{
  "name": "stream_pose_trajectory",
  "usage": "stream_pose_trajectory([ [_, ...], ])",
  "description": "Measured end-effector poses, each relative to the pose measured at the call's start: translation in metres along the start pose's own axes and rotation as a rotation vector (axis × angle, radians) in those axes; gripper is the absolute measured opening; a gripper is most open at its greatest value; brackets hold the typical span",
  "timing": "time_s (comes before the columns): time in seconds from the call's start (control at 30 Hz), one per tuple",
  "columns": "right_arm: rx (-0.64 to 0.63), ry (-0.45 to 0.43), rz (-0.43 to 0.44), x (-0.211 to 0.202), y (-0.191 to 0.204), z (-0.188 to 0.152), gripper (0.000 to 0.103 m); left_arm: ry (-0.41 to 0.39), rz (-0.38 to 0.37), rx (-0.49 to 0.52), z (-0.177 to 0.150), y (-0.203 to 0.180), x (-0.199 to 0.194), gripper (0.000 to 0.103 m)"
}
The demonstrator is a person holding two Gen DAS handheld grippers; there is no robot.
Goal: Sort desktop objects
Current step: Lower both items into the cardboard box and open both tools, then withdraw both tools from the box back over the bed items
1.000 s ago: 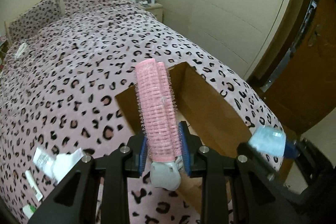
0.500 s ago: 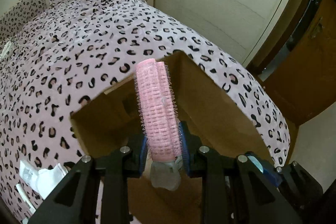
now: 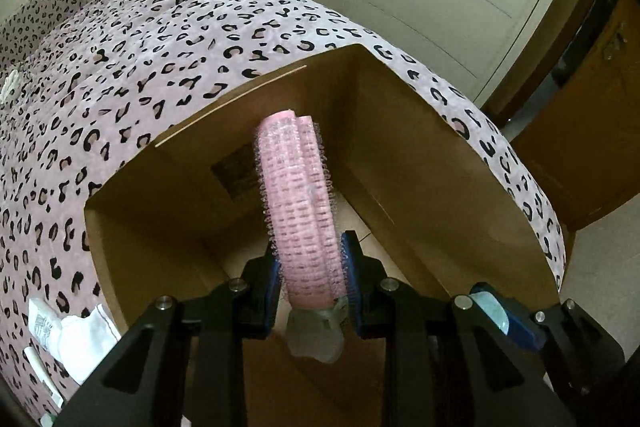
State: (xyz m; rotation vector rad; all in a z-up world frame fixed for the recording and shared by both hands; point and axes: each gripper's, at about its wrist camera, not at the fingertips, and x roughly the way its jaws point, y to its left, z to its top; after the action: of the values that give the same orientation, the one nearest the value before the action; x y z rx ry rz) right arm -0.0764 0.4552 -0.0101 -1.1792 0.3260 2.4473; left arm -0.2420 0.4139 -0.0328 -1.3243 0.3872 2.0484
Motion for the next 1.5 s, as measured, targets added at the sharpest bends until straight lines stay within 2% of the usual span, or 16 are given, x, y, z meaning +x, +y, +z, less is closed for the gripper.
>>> stream_pose_trajectory([
  [0.33, 0.025, 0.015, 0.015, 0.000, -0.003, -0.001, 0.044, 0.009, -0.003, -0.008, 0.001, 0.002, 0.000, 0.031],
  [0.4, 0.026, 0.013, 0.014, 0.000, -0.004, 0.000, 0.044, 0.010, -0.004, -0.007, 0.001, 0.001, 0.000, 0.041],
  [0.47, 0.027, 0.009, 0.010, -0.003, -0.004, 0.001, 0.045, -0.002, -0.003, -0.012, 0.002, 0.001, -0.001, 0.058],
  [0.8, 0.055, -0.024, 0.031, -0.018, -0.010, 0.003, 0.045, -0.030, -0.006, -0.017, 0.004, -0.002, -0.018, 0.058],
  [1.03, 0.056, -0.089, 0.042, -0.058, -0.006, 0.010, 0.045, -0.108, 0.025, -0.026, -0.004, 0.003, -0.076, 0.060],
  [1.2, 0.044, -0.125, 0.050, -0.089, 0.006, 0.010, 0.045, -0.151, 0.085, -0.044, -0.033, 0.016, -0.116, 0.062],
  [1.5, -0.015, -0.142, 0.123, -0.124, 0.057, -0.011, 0.045, -0.183, 0.180, -0.164, -0.131, 0.067, -0.175, 0.062],
])
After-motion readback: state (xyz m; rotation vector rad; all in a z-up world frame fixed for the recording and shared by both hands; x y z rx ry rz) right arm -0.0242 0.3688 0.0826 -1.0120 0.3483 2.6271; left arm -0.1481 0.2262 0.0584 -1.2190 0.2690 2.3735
